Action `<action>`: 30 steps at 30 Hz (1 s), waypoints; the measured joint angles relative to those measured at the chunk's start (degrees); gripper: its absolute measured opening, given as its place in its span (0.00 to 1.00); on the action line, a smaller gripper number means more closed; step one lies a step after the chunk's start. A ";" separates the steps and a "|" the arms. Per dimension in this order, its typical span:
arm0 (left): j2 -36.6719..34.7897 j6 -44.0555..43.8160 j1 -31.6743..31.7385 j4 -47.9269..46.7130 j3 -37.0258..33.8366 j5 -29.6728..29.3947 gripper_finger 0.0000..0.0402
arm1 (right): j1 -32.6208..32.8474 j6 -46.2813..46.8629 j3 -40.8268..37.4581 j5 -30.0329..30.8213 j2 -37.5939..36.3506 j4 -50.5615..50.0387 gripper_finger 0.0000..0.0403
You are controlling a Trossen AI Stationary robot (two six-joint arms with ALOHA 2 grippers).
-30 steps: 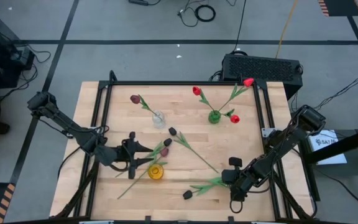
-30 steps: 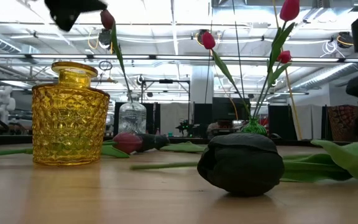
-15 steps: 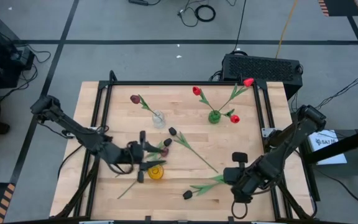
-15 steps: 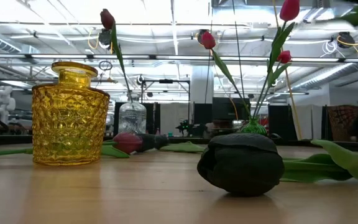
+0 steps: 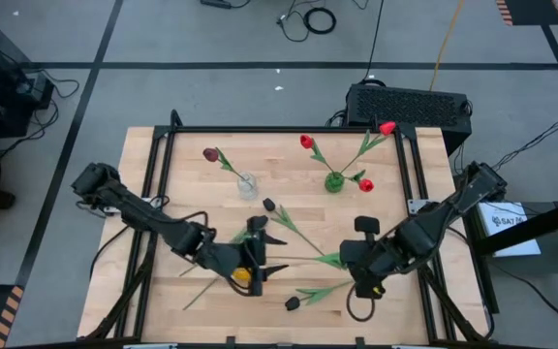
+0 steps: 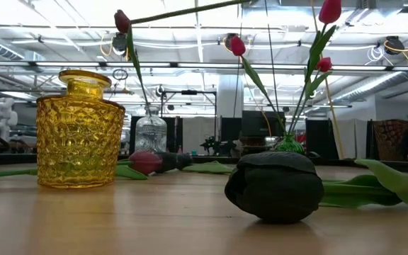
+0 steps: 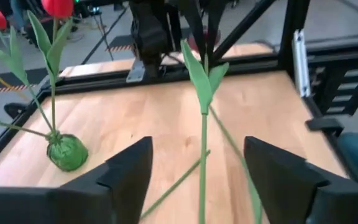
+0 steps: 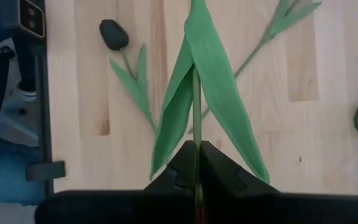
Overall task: Sort flowers into vase by color
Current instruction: Put the right dark red tulip into the transparent vase
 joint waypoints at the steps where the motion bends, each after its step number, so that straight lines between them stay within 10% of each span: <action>1: 0.42 0.37 0.28 -0.48 0.06 0.00 0.67 | -0.52 -0.49 0.00 0.00 0.00 -0.02 0.01; 16: 3.12 -1.94 4.73 -6.96 0.02 5.15 0.58 | -4.36 -3.15 0.01 0.53 0.00 3.53 0.01; 30: 3.12 -1.90 5.43 -8.34 -0.01 4.85 0.12 | -4.34 -1.94 0.02 4.22 0.02 4.39 0.02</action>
